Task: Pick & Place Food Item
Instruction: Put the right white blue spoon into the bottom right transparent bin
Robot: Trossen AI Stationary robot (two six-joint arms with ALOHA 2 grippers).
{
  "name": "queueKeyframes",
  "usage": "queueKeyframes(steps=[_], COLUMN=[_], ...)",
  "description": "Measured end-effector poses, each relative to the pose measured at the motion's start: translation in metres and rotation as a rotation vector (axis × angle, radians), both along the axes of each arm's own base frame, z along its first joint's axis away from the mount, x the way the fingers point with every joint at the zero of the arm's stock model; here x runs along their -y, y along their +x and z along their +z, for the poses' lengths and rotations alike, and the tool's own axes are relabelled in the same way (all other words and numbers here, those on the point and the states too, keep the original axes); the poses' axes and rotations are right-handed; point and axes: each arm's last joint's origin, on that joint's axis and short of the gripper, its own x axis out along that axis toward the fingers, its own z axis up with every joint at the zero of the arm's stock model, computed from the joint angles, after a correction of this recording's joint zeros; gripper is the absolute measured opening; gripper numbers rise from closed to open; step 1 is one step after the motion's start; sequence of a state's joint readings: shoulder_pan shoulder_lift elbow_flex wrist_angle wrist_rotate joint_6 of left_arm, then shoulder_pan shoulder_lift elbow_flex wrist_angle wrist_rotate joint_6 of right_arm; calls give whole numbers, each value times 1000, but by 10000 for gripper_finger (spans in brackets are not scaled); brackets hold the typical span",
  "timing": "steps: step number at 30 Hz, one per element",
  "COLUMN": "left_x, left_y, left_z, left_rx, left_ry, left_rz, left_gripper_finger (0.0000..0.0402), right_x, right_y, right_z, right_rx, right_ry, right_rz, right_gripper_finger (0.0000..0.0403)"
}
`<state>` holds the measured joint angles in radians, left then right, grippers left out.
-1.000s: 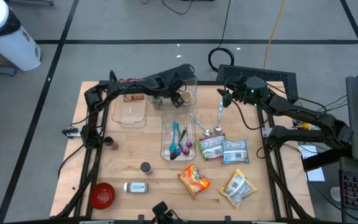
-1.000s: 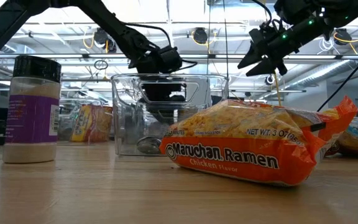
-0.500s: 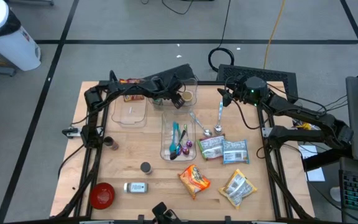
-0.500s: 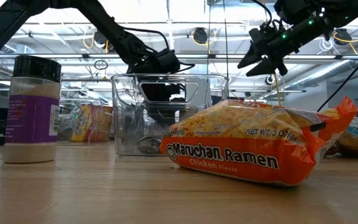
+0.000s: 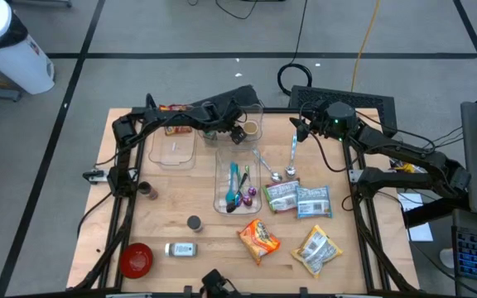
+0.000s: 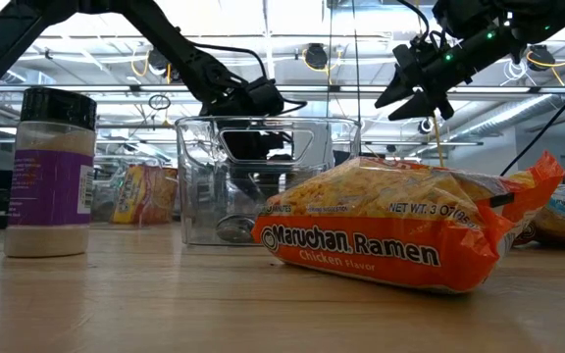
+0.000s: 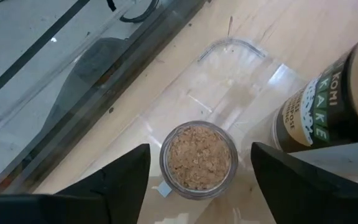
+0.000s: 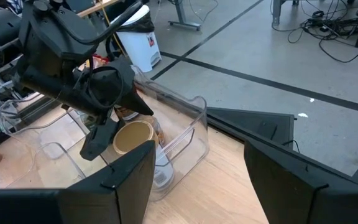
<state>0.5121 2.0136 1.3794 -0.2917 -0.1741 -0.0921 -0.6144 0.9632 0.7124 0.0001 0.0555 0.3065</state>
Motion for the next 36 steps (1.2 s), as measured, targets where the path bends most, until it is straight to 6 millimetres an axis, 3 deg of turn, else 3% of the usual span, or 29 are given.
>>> queueKeyframes(steps=[5,16,25,30,36], left_x=[2,10,36,59,97], left_y=[-3,-21,-45,-54,-49], left_z=[4,66,152,200,229], left_rx=[-16,66,489,752,953], left_ry=[-5,87,-40,-19,2], left_rz=[-3,-5,-65,-94,-110], left_gripper_finger=[276,255,255,255,255], right_x=[0,0,0,-1,-7], right_y=[0,1,1,2,5], right_z=[0,2,3,3,1], right_rx=[0,21,27,27,28], right_ry=[0,-17,-20,-17,4], right_rz=[0,5,10,63,288], right_gripper_finger=[238,238,238,238,238])
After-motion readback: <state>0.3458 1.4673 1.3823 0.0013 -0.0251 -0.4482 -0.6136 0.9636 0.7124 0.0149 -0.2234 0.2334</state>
